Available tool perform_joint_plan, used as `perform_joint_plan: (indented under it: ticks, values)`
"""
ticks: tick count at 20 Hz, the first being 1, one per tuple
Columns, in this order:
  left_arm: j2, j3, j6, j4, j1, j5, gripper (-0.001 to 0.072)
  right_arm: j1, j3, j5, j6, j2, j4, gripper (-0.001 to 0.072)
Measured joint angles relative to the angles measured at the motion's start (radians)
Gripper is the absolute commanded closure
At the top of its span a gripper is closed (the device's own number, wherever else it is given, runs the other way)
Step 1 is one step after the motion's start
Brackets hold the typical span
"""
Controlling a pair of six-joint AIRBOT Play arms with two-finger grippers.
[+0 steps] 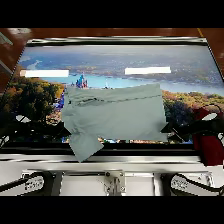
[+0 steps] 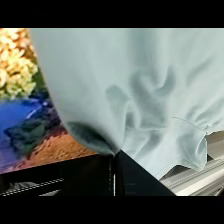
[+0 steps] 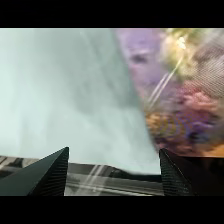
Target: Fold the shirts.
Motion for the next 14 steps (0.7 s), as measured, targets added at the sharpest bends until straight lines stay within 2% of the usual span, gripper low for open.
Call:
perform_joint_plan:
  ticks: [5,11,13,14]
  values:
    - [0.000,0.000,0.000,0.000,0.000,-0.003,0.0667,-0.089,0.008,0.069,-0.008,0.000,-0.010,0.0032]
    - [0.000,0.000,0.000,-0.016,0.000,-0.005,0.0667,-0.051,-0.040,0.021,-0.006,0.001,0.024,0.0037]
    - [0.000,0.000,0.000,-0.023,0.000,-0.005,0.0667,-0.021,-0.051,-0.016,0.005,0.002,0.036,0.0196]
    - [0.000,0.000,0.000,-0.024,0.000,-0.004,0.0667,-0.005,-0.055,-0.035,0.015,0.001,0.036,0.0219]
